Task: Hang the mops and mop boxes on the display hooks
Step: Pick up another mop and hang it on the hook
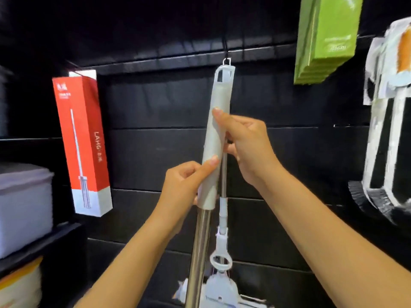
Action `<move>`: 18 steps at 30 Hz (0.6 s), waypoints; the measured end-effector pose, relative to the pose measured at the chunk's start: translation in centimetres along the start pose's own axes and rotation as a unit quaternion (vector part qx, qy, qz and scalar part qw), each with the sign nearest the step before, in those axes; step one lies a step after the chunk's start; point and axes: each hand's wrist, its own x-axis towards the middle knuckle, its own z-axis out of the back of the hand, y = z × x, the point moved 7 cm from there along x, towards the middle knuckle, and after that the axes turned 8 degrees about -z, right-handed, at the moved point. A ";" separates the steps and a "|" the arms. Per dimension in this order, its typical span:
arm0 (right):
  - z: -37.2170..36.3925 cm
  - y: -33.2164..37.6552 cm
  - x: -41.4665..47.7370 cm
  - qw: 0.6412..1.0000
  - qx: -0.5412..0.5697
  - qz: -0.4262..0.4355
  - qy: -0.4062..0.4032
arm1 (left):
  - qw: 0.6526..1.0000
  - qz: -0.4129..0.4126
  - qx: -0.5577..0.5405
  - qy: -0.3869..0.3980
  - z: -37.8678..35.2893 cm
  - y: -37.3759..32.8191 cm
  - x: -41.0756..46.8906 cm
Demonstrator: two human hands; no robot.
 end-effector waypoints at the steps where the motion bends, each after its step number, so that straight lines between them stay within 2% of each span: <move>1: 0.1 0.0 1.9 1.000 -0.004 0.003 0.006 | 1.000 0.002 -0.005 0.000 -0.3 0.3 1.7; 11: 1.7 0.6 14.9 0.995 -0.091 0.044 0.020 | 0.999 -0.005 -0.046 0.020 -2.3 3.2 14.6; 18: 2.6 4.9 20.1 0.989 -0.110 0.093 -0.045 | 0.994 -0.087 -0.015 0.067 -4.1 0.0 22.3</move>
